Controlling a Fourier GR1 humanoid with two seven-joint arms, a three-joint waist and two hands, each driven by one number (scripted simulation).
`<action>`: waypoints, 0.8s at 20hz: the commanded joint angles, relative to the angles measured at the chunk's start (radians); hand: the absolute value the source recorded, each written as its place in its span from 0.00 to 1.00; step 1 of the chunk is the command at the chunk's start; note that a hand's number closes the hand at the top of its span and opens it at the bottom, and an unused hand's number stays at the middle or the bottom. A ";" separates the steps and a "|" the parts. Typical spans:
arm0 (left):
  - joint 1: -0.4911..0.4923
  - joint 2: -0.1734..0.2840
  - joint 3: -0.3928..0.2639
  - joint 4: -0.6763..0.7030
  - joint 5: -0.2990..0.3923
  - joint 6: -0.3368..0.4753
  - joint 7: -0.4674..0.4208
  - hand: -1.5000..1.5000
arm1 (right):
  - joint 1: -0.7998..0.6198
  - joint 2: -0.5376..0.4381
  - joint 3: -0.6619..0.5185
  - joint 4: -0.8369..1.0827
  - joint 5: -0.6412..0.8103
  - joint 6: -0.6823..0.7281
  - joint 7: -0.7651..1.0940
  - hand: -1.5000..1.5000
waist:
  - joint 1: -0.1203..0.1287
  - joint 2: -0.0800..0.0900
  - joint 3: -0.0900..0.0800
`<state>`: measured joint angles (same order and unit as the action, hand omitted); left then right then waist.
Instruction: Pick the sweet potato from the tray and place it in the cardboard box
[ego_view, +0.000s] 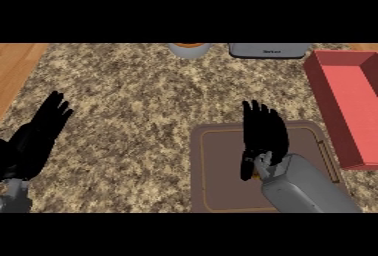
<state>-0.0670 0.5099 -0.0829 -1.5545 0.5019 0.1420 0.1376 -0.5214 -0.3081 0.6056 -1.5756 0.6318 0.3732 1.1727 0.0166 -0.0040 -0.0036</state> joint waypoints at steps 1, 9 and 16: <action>-0.019 0.003 0.006 -0.002 -0.009 0.006 0.009 0.50 | -0.063 0.097 -0.005 0.064 -0.005 0.156 0.295 0.00 | -0.009 -0.001 0.000; 0.029 -0.002 0.025 -0.007 -0.013 -0.002 -0.007 0.50 | -0.018 0.131 -0.031 0.084 0.017 0.185 0.298 0.00 | -0.027 -0.005 0.001; 0.035 0.026 0.073 -0.039 0.018 -0.033 0.036 0.50 | -0.031 0.166 -0.079 0.066 0.050 0.217 0.271 0.00 | -0.020 -0.003 0.002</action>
<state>-0.0385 0.5046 -0.0527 -1.5847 0.4927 0.1398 0.1558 -0.5531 -0.1920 0.5180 -1.4736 0.6630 0.4895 1.1880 -0.0013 -0.0053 -0.0016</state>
